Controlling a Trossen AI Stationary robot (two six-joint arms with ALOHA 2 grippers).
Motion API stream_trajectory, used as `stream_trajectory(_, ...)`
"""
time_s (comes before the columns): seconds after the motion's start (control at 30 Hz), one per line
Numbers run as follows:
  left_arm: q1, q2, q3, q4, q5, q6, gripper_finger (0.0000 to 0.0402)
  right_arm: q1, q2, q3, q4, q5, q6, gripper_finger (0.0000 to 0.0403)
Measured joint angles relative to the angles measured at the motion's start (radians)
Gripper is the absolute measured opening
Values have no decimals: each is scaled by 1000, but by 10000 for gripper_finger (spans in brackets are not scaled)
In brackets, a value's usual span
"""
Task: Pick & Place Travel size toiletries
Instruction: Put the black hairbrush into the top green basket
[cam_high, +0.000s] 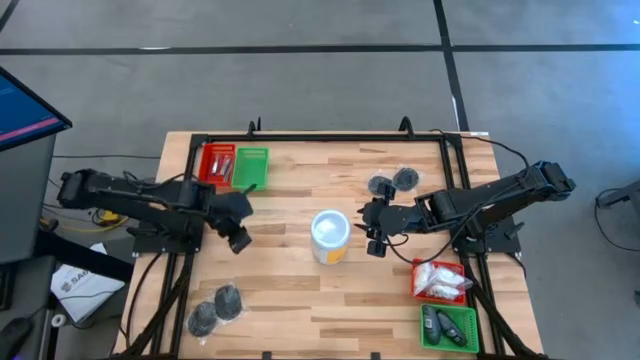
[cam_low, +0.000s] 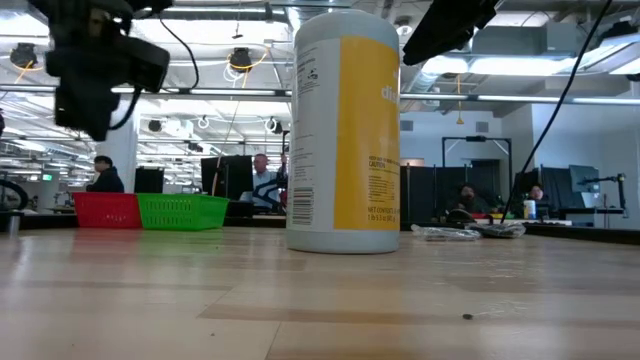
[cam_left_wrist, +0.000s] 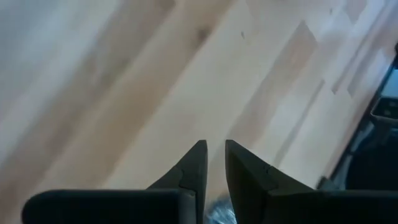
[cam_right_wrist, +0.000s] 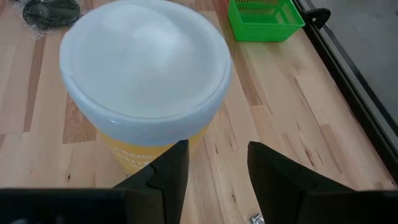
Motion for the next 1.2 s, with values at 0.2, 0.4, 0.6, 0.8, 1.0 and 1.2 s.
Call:
stream_trajectory(0.2, -153, 0, -51, 2, 8, -216, 48, 0, 0, 0, 0, 0, 0, 154)
stream_trajectory(0.4, -288, 0, -142, 7, 67, -465, 48, 0, 0, 0, 0, 0, 0, 154)
stream_trajectory(0.6, -409, 0, -181, 89, 72, -614, 56, 1, 0, 0, 0, -2, 0, 154)
stream_trajectory(0.8, -482, 0, -212, 125, 72, -726, 89, 1, 0, 0, 0, -2, 0, 154)
stream_trajectory(1.0, -530, 0, -241, 189, 70, -759, 123, 1, 0, 0, 0, -3, 4, 154)
stream_trajectory(1.2, -568, 14, -289, 223, 70, -788, 138, 2, 0, 0, 0, -3, 7, 154)
